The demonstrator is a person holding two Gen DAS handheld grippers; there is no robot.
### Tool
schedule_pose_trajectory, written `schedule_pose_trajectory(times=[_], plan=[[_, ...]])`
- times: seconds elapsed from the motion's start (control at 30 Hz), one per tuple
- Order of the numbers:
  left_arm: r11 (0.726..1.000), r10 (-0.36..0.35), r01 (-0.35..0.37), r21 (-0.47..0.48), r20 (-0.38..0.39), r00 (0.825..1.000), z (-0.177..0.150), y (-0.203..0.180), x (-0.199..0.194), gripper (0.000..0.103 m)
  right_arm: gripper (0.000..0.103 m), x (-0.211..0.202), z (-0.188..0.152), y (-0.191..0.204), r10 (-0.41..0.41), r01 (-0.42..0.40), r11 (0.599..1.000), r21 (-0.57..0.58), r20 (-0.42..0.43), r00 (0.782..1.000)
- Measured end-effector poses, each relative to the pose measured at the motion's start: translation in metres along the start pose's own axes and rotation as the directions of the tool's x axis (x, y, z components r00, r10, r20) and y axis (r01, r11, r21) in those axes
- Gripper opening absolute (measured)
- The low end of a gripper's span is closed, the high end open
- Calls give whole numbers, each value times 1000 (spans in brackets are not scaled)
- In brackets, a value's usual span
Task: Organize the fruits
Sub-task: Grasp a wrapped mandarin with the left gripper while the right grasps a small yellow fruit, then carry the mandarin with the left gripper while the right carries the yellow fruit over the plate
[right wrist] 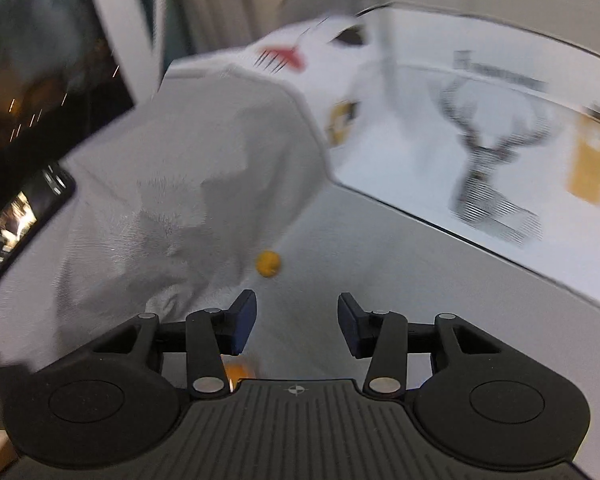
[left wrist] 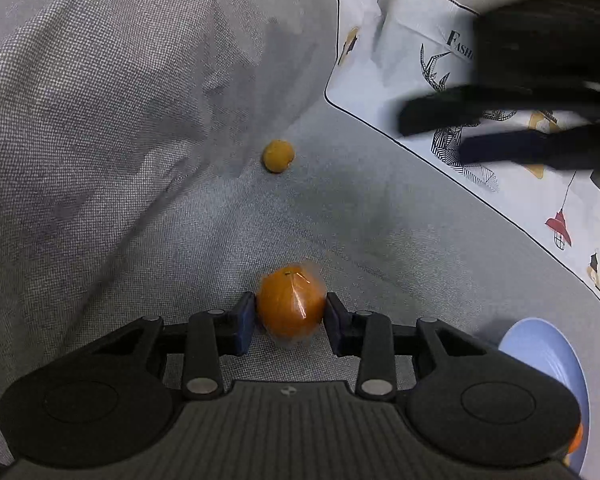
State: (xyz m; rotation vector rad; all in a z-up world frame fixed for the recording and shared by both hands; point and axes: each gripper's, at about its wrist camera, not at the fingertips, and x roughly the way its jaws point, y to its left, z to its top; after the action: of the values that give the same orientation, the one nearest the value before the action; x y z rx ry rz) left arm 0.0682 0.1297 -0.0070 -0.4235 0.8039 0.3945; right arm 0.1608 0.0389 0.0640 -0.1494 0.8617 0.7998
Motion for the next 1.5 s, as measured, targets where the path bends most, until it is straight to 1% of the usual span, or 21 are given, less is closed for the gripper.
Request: schedule_pose_trajectory(times=[0.1,0.2,0.27,0.37,0.43,0.47,0.53,0.57,0.63,0.77,0.83,0.9,1.03,1.13,1.17,1.23,1.3,1.37,1.4,1.43,1.5], plan=[[999,-1,1,-40,9,1000,2,6,-2,39,47,50,16,17,8,-14,996,-88,-66,998],[997,-12,12,-75,4,1000,5,13,-1,40,47,95,21,37,-13,-12,978,-207,-120,993],[996,-21,21,-85,-3,1000,5,14,-1,40,47,117,21,46,-47,9,961,-277,-129,991],[996,-29,28,-87,-8,1000,7,14,2,40,47,142,24,50,-47,3,955,-296,-141,989],[996,-33,33,-87,-7,999,8,15,4,40,47,151,26,51,-57,11,949,-316,-138,989],[995,-35,35,-90,-9,999,9,14,6,40,40,153,25,52,-50,2,948,-319,-142,989],[996,-36,35,-87,-9,999,10,13,8,40,28,151,23,51,-8,-39,947,-320,-144,990],[996,-36,35,-85,-7,999,10,12,8,40,28,149,21,51,-16,-28,945,-324,-133,991],[996,-37,36,-79,-6,999,10,14,9,40,28,139,17,46,-25,-13,952,-305,-122,992],[997,-38,38,-71,2,999,7,15,7,40,28,93,11,23,-41,30,983,-181,-60,997],[997,-37,37,-66,7,999,5,14,5,40,28,59,4,10,-56,54,993,-102,-21,998],[998,-39,40,-47,14,999,2,11,0,40,28,17,-11,1,-70,71,997,-37,27,997],[997,-70,69,29,45,996,-4,0,-18,40,28,-64,-48,-8,-111,110,994,21,117,987],[988,-118,112,109,49,992,-13,-10,-32,40,28,-121,-96,-16,-152,146,988,48,168,974],[985,-125,117,125,59,990,-14,-13,-39,40,28,-138,-114,-18,-177,169,984,59,187,966],[982,-133,117,150,95,987,-16,-19,-55,40,28,-165,-150,-22,-246,231,969,89,227,942],[978,-143,122,171,113,983,-16,-27,-69,40,28,-174,-179,-35,-301,265,949,169,242,922],[973,-157,135,188,109,982,-17,-38,-79,40,28,-181,-209,-52,-353,291,920,262,229,907],[970,-163,141,200,102,981,-17,-44,-83,40,28,-182,-218,-60,-380,309,899,309,201,903],[966,-169,146,212,94,981,-17,-50,-86,40,28,-185,-223,-65,-394,315,887,338,196,898],[959,-180,163,231,56,982,-19,-64,-90,40,28,-195,-222,-70,-398,290,880,377,249,883]])
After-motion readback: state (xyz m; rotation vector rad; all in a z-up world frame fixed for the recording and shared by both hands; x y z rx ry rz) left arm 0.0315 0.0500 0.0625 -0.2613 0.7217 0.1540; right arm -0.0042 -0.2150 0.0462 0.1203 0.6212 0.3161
